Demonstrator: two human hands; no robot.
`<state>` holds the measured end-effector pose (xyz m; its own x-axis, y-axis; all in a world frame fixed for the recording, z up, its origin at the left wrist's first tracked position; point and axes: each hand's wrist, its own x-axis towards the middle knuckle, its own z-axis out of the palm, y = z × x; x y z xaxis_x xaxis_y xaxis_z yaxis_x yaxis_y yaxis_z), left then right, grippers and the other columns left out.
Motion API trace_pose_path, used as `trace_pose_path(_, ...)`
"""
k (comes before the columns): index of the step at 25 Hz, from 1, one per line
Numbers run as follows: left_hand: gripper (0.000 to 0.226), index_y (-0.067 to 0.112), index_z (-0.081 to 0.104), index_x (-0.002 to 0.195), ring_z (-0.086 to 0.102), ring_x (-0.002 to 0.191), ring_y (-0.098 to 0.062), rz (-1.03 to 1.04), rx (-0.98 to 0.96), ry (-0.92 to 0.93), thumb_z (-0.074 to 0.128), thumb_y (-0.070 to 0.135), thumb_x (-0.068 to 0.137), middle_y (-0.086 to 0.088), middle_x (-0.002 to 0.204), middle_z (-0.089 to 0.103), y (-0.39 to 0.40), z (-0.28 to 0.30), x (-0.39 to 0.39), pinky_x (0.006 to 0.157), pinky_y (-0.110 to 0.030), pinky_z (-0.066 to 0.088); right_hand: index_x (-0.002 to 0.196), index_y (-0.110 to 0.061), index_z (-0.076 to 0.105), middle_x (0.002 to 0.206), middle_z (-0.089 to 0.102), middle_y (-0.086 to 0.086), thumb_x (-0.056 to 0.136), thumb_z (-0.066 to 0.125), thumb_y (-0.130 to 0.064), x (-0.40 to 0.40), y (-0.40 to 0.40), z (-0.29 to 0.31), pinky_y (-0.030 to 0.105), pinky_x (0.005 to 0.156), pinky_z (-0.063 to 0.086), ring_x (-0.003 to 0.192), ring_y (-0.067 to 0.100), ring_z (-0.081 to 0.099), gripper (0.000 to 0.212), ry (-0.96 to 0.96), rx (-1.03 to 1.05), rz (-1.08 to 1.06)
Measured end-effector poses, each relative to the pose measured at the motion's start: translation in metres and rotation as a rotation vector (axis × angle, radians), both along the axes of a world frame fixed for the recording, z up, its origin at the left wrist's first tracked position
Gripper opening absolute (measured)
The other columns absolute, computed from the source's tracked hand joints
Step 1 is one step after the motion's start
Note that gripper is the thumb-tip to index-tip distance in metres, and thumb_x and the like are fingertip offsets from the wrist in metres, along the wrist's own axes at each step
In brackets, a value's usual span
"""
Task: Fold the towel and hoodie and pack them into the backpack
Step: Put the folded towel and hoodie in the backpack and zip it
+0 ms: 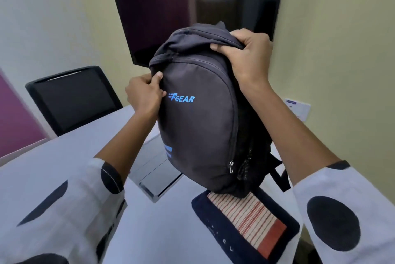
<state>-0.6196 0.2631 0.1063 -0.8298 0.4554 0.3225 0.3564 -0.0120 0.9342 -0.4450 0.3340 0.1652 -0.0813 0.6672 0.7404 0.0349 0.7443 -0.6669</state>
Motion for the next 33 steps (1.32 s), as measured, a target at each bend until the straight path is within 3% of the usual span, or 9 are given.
trace_pose_path(3, 0.037, 0.018, 0.055, 0.053, 0.063, 0.048, -0.011, 0.006, -0.068, 0.02, 0.063, 0.031, 0.087, 0.008, 0.038, 0.052, -0.06, -0.008, -0.055, 0.083, -0.038, 0.055, 0.069, -0.011, 0.075, 0.057, 0.063, -0.012, 0.065, 0.084, -0.017, -0.039, -0.063, -0.02, 0.024, 0.057, 0.048, 0.056, -0.003, 0.053, 0.012, 0.013, -0.142, 0.074)
trace_pose_path(7, 0.035, -0.002, 0.064, 0.075, 0.06, 0.048, -0.011, 0.057, -0.203, 0.047, 0.06, 0.029, 0.089, -0.002, 0.059, 0.058, -0.135, -0.051, -0.103, 0.076, -0.036, 0.054, 0.066, -0.008, 0.072, 0.061, 0.068, 0.003, 0.064, 0.085, -0.019, -0.086, -0.141, -0.072, 0.037, 0.061, 0.054, 0.059, 0.01, 0.057, 0.017, -0.077, -0.389, 0.153)
trace_pose_path(13, 0.037, -0.004, 0.064, 0.083, 0.053, 0.07, -0.026, 0.132, -0.432, -0.003, 0.055, 0.031, 0.091, -0.017, 0.073, 0.063, -0.232, -0.122, -0.155, 0.068, -0.035, 0.043, 0.064, -0.006, 0.069, 0.058, 0.065, 0.008, 0.071, 0.08, -0.02, -0.138, -0.255, -0.135, 0.034, 0.057, 0.05, 0.055, 0.012, 0.05, 0.019, -0.254, -0.506, 0.277)
trace_pose_path(18, 0.037, 0.0, 0.066, 0.078, 0.053, 0.067, -0.023, 0.146, -0.379, -0.104, 0.057, 0.034, 0.089, -0.01, 0.068, 0.062, -0.294, -0.161, -0.169, 0.076, -0.04, 0.051, 0.066, -0.005, 0.068, 0.056, 0.064, 0.005, 0.076, 0.075, -0.02, -0.149, -0.312, -0.162, 0.031, 0.059, 0.049, 0.053, 0.021, 0.051, 0.019, -0.361, -0.411, 0.317)
trace_pose_path(21, 0.029, 0.016, 0.07, 0.1, 0.065, 0.086, -0.017, 0.105, -0.285, -0.058, 0.051, 0.036, 0.095, 0.0, 0.093, 0.069, -0.324, -0.164, -0.14, 0.089, -0.042, 0.052, 0.075, -0.01, 0.068, 0.055, 0.059, -0.009, 0.078, 0.075, -0.024, -0.143, -0.32, -0.172, 0.02, 0.059, 0.044, 0.053, 0.005, 0.052, 0.015, -0.388, -0.373, 0.309)
trace_pose_path(26, 0.065, 0.025, 0.053, 0.132, 0.045, 0.119, 0.002, -0.169, -0.365, 0.15, 0.049, 0.066, 0.082, 0.011, 0.13, 0.051, -0.373, -0.184, -0.039, 0.099, -0.009, 0.035, 0.084, -0.015, 0.064, 0.064, 0.059, -0.009, 0.078, 0.074, -0.038, -0.121, -0.299, -0.179, 0.019, 0.061, 0.042, 0.058, 0.003, 0.05, 0.025, -0.472, -0.34, 0.354)
trace_pose_path(28, 0.067, 0.029, 0.049, 0.137, 0.041, 0.126, 0.001, -0.118, -0.454, 0.24, 0.063, 0.06, 0.079, 0.012, 0.139, 0.045, -0.379, -0.206, -0.014, 0.102, -0.014, 0.033, 0.087, -0.018, 0.065, 0.069, 0.062, -0.006, 0.079, 0.074, -0.04, -0.109, -0.288, -0.185, 0.021, 0.063, 0.045, 0.061, 0.006, 0.051, 0.026, -0.52, -0.304, 0.426)
trace_pose_path(30, 0.045, 0.029, 0.058, 0.13, 0.049, 0.122, -0.002, 0.001, -0.377, 0.217, 0.065, 0.04, 0.086, 0.01, 0.133, 0.055, -0.372, -0.212, -0.005, 0.102, -0.021, 0.04, 0.096, -0.02, 0.065, 0.084, 0.063, -0.003, 0.079, 0.072, -0.044, -0.099, -0.283, -0.192, 0.028, 0.074, 0.049, 0.074, 0.011, 0.055, 0.03, -0.539, -0.272, 0.464)
trace_pose_path(33, 0.027, 0.027, 0.069, 0.115, 0.06, 0.105, 0.003, 0.051, -0.208, 0.049, 0.063, 0.023, 0.089, 0.015, 0.112, 0.068, -0.362, -0.202, -0.006, 0.093, -0.019, 0.047, 0.105, -0.018, 0.062, 0.102, 0.055, 0.004, 0.082, 0.067, -0.046, -0.082, -0.292, -0.21, 0.037, 0.081, 0.04, 0.093, 0.021, 0.048, 0.037, -0.562, 0.264, 0.129)
